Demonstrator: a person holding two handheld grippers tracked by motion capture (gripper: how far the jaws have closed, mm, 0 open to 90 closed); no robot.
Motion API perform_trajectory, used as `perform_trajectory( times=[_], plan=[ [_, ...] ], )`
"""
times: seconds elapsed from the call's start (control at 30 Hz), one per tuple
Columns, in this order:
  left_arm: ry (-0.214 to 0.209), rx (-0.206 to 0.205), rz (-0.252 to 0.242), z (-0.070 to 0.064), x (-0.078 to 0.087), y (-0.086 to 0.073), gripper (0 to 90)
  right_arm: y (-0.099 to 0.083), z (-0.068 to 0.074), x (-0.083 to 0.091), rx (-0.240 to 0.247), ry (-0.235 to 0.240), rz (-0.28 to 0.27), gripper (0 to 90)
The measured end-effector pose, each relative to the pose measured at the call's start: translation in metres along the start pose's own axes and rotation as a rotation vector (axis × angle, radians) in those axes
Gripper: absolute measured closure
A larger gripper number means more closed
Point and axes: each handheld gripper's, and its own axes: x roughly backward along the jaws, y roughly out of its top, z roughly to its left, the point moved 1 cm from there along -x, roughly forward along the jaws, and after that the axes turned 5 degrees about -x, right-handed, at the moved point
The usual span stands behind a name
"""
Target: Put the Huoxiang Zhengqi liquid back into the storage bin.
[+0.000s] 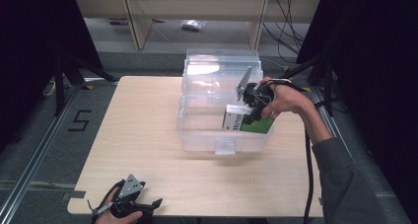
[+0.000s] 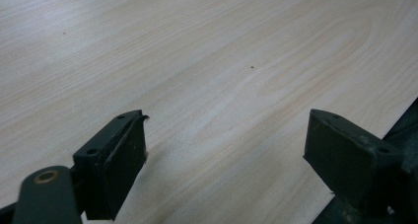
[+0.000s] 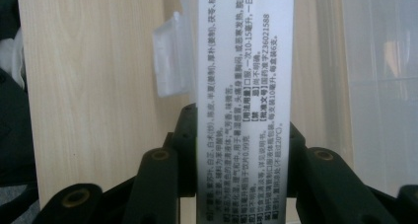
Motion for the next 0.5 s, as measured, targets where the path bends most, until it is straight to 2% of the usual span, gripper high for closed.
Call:
perform_trajectory(
  times=[0.03, 0.2, 0.23, 0.27, 0.33, 0.4, 0.43, 0.5],
  plan=[
    [-0.002, -0.001, 0.002, 0.0, 0.0, 0.0, 15.5, -0.001, -0.001, -0.001, -0.033, -0.002, 0.011, 64.7],
    [0.003, 0.015, -0.006, 0.0, 0.0, -0.001, 15.5, -0.004, -0.013, -0.011, -0.026, 0.009, 0.023, 64.7],
    [0.003, 0.001, -0.002, 0.001, 0.0, -0.001, 15.5, -0.005, -0.013, -0.013, -0.052, 0.003, 0.033, 64.7],
    [0.001, 0.001, -0.002, 0.0, 0.0, -0.001, 15.5, -0.005, -0.018, -0.017, -0.003, -0.001, 0.033, 64.7],
    [0.0, 0.013, -0.005, 0.0, 0.0, -0.001, 15.5, -0.006, -0.017, -0.022, -0.04, 0.003, 0.053, 64.7],
    [-0.002, 0.006, -0.001, 0.0, 0.0, -0.001, 15.5, -0.006, -0.022, -0.025, 0.008, 0.005, 0.042, 64.6],
    [-0.004, 0.009, -0.002, 0.0, 0.0, -0.001, 15.5, -0.007, -0.02, -0.027, -0.039, 0.007, 0.049, 64.6],
    [-0.004, 0.006, -0.001, 0.0, 0.0, -0.001, 15.5, -0.007, -0.022, -0.029, -0.021, 0.014, 0.047, 64.6]
  ],
)
